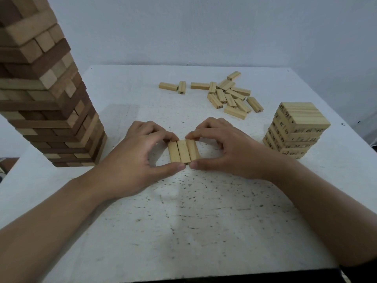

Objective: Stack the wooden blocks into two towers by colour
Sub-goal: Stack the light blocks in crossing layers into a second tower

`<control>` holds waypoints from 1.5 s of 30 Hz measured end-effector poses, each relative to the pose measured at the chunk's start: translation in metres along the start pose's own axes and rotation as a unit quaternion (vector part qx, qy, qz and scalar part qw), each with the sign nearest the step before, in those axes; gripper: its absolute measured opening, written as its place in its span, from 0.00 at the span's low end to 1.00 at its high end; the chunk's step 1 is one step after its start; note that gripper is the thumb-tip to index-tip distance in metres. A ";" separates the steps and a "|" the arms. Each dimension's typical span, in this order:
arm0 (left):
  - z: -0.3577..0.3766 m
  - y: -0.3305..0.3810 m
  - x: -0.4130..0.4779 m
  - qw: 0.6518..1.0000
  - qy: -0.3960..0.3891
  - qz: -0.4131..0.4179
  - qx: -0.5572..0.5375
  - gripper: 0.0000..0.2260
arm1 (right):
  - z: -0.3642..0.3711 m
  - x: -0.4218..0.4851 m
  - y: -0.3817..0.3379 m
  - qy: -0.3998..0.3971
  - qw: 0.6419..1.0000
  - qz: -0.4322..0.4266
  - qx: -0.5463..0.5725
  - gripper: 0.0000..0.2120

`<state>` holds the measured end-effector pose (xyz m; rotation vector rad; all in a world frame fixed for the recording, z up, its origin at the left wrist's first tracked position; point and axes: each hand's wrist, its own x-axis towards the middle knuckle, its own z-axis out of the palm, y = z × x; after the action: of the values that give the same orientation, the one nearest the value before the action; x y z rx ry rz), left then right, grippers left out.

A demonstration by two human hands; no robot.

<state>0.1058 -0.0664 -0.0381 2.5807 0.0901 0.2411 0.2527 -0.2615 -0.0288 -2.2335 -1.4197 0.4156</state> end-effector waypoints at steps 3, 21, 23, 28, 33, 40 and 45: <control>0.000 -0.001 0.000 1.000 0.004 -0.006 0.004 0.29 | 0.000 0.000 0.000 -0.001 1.000 -0.002 -0.005 0.29; 0.000 0.001 -0.003 0.997 0.053 0.059 -0.013 0.24 | 0.000 -0.003 -0.007 0.038 0.998 -0.057 0.015 0.20; -0.003 0.003 -0.003 0.995 0.067 0.061 -0.028 0.26 | -0.002 -0.005 -0.010 0.049 0.997 -0.065 0.015 0.20; -0.014 0.013 -0.003 0.990 0.091 0.070 -0.079 0.23 | -0.013 -0.012 -0.023 0.100 0.991 -0.094 0.003 0.19; -0.031 0.030 -0.002 0.982 0.108 0.096 -0.120 0.21 | -0.041 -0.024 -0.040 0.119 0.988 -0.097 -0.015 0.19; -0.045 0.068 0.016 0.984 0.097 0.098 -0.111 0.24 | -0.080 -0.044 -0.038 0.126 0.989 -0.078 -0.005 0.21; -0.036 0.103 0.044 0.985 0.086 0.097 -0.113 0.24 | -0.103 -0.068 -0.010 0.168 0.983 -0.067 0.031 0.23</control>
<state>0.1439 -0.1304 0.0532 2.3385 -0.1213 0.5171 0.2657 -0.3419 0.0650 -2.0269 -1.3437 0.0333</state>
